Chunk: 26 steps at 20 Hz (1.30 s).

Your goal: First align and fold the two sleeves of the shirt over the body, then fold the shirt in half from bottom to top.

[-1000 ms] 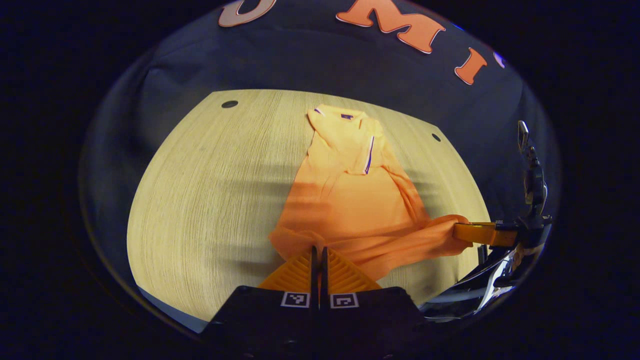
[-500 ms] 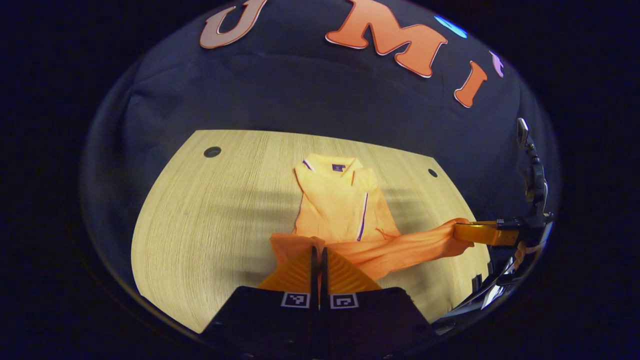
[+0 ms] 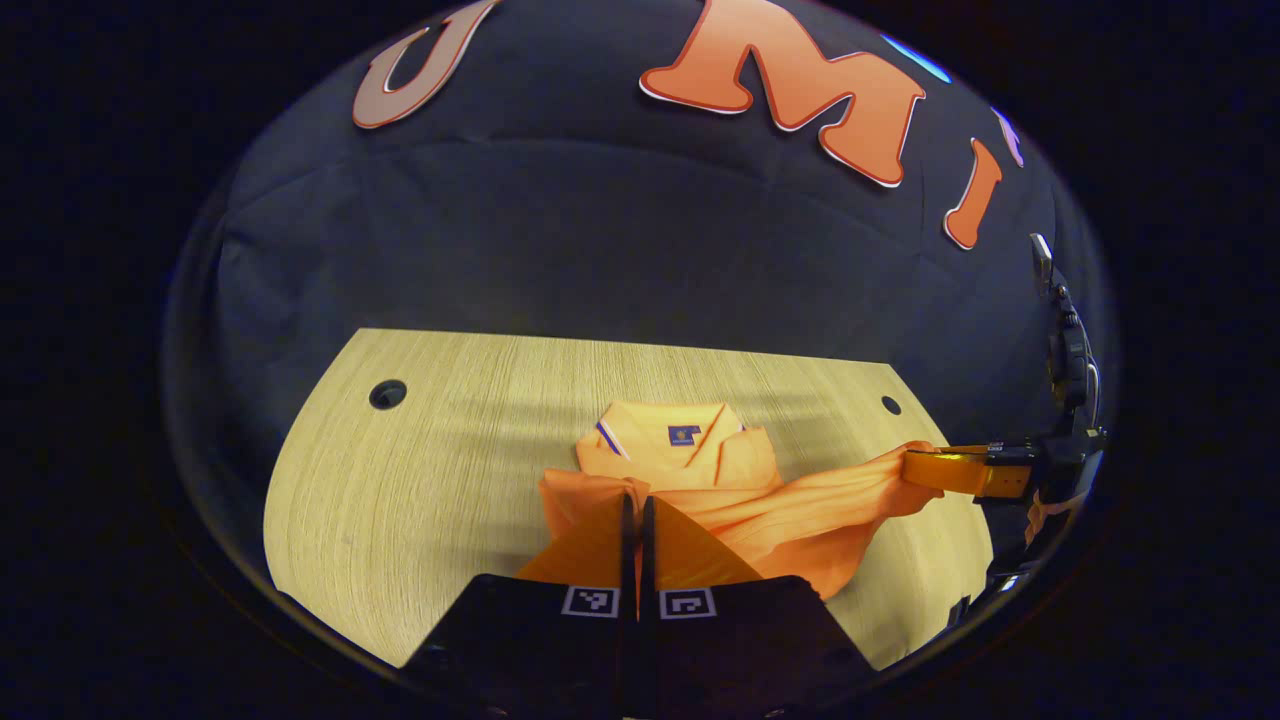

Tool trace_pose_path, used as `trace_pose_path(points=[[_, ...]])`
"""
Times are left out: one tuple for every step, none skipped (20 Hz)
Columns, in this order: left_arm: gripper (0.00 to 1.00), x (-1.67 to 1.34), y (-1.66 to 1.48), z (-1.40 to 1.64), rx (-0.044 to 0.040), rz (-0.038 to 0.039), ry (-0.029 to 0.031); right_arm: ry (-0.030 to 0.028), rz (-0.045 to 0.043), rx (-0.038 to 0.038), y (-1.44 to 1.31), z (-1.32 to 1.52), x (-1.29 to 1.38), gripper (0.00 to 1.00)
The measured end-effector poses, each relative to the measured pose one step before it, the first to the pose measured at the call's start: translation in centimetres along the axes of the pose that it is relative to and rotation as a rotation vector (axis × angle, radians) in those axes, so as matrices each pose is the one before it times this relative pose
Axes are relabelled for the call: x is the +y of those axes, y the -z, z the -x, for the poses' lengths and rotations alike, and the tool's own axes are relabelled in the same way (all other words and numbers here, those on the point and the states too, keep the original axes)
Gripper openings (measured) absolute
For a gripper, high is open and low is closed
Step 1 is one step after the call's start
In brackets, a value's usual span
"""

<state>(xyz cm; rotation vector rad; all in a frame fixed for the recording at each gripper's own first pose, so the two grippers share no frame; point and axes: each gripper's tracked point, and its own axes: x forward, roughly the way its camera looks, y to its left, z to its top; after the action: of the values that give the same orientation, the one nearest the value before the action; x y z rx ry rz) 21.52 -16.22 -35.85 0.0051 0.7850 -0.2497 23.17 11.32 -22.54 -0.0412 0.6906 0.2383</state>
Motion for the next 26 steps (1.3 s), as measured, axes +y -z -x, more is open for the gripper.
trace_pose_path(points=[[0.0, 0.155, -0.682, -1.303, -0.0031, -0.00315, -0.00574, -0.00118, -0.01363, 0.00024, -0.671, -1.111, -0.3, 0.0], [0.0, 0.228, -0.3, -1.22, 0.00798, -0.00005, -0.00616, -0.00075, -0.0087, -0.00203, -0.647, -1.19, -0.266, 0.0], [0.0, 0.166, -0.232, -1.09, 0.00818, -0.00225, -0.00445, 0.0028, -0.00392, 0.00018, -0.511, -1.168, -0.378, 0.0], [0.0, 0.104, -0.196, -1.196, 0.00536, -0.0029, -0.00221, 0.00839, -0.00385, -0.00298, -0.425, -1.255, -0.407, 0.0], [0.0, -0.088, -0.11, -1.115, 0.00274, -0.00445, -0.00114, 0.01576, 0.00318, 0.00361, -0.245, -1.345, -0.493, 0.0], [0.0, 0.001, -0.164, -1.181, -0.0019, -0.0082, -0.00112, 0.00954, 0.01133, 0.0052, -0.031, -1.242, -0.334, 0.0], [0.0, 0.157, 0.013, -1.076, 0.00412, -0.01595, -0.0066, 0.00545, 0.01085, -0.00645, -0.151, -1.22, -0.161, 0.0], [0.0, 0.253, -0.106, -0.904, -0.00578, -0.00984, -0.01413, -0.0063, 0.00895, -0.01423, -0.096, -1.199, 0.068, 0.0], [0.01, 0.146, 0.374, -0.788, 0.00827, -0.00634, -0.01289, -0.00328, 0.00861, 0.00126, 0.166, -1.049, 0.136, 0.02], [0.01, 0.188, 0.604, -0.329, 0.02646, -0.00031, -0.00873, -0.00134, 0.0078, 0.00302, 0.327, -0.206, -0.031, 0.02], [0.01, 0.328, 0.361, -0.495, 0.01269, 0.0014, -0.0142, -0.00484, 0.00992, 0.00268, 0.139, -0.069, -0.053, 0.02], [0.05, 0.564, 0.274, -0.416, 0.00942, 0.00087, -0.02021, -0.01175, 0.01276, -0.00364, -0.119, 0.237, -0.137, 0.07], [0.15, 0.779, -0.196, -0.351, -0.0088, 0.00854, -0.0231, 0.00047, 0.00342, -0.00308, -0.115, -0.001, -0.268, 0.12], [0.18, 0.456, 0.113, -0.203, -0.01401, 0.01772, 0.00166, 0.00717, -0.00408, -0.01574, -0.319, 0.017, -0.284, 0.37], [0.39, 0.398, -0.224, 0.047, -0.00747, 0.01285, -0.00132, 0.00674, -0.01067, -0.01803, -0.553, 0.283, -0.156, 0.61], [0.59, 0.378, 0.07, 0.021, -0.00708, 0.01126, -0.00897, -0.00474, -0.01427, -0.0232, -0.646, 0.341, 0.016, 0.75], [0.8, 0.297, -0.797, -0.045, -0.01152, 0.01593, -0.00916, -0.00298, -0.01617, -0.02806, -0.686, 0.524, 0.108, 0.9], [1.0, 0.261, 0.119, 1.226, -0.01517, 0.01505, -0.00526, -0.00361, -0.01567, -0.03328, -0.704, 0.656, 0.091, 1.0], [0.99, 0.207, -0.663, 1.048, -0.01782, 0.00967, -0.00362, -0.00217, -0.01216, -0.0266, -0.608, 0.89, -0.209, 0.99], [0.99, 0.477, -0.705, 1.116, -0.02219, 0.00281, -0.00934, -0.0036, -0.00819, -0.02789, -0.76, 1.12, -0.007, 0.99], [0.99, 0.146, -0.765, 1.093, -0.02197, -0.0047, -0.00439, 0.00072, -0.00497, -0.0269, -0.741, 1.213, 0.09, 0.99], [0.99, 0.099, -0.888, 1.312, -0.01988, -0.0078, 0.00158, 0.00538, 0.00032, -0.02107, -0.54, 1.306, -0.107, 0.99], [0.98, 0.019, -0.9, 1.382, -0.02309, -0.00644, 0.00148, 0.00858, 0.00488, -0.01908, -0.547, 1.344, -0.124, 0.99], [0.98, -0.082, -1.0, 1.279, -0.02518, -0.00549, 0.0018, 0.01021, 0.0063, -0.0182, -0.603, 1.418, -0.149, 0.99], [0.98, 0.067, -0.976, 1.543, -0.02757, -0.00467, 0.00274, 0.00936, 0.00681, -0.01935, -0.43, 1.261, 0.12, 0.99], [0.98, 0.014, -0.922, 1.563, -0.02244, -0.0072, 0.00301, 0.00694, 0.00638, -0.01988, -0.5, 1.235, 0.189, 0.99]])
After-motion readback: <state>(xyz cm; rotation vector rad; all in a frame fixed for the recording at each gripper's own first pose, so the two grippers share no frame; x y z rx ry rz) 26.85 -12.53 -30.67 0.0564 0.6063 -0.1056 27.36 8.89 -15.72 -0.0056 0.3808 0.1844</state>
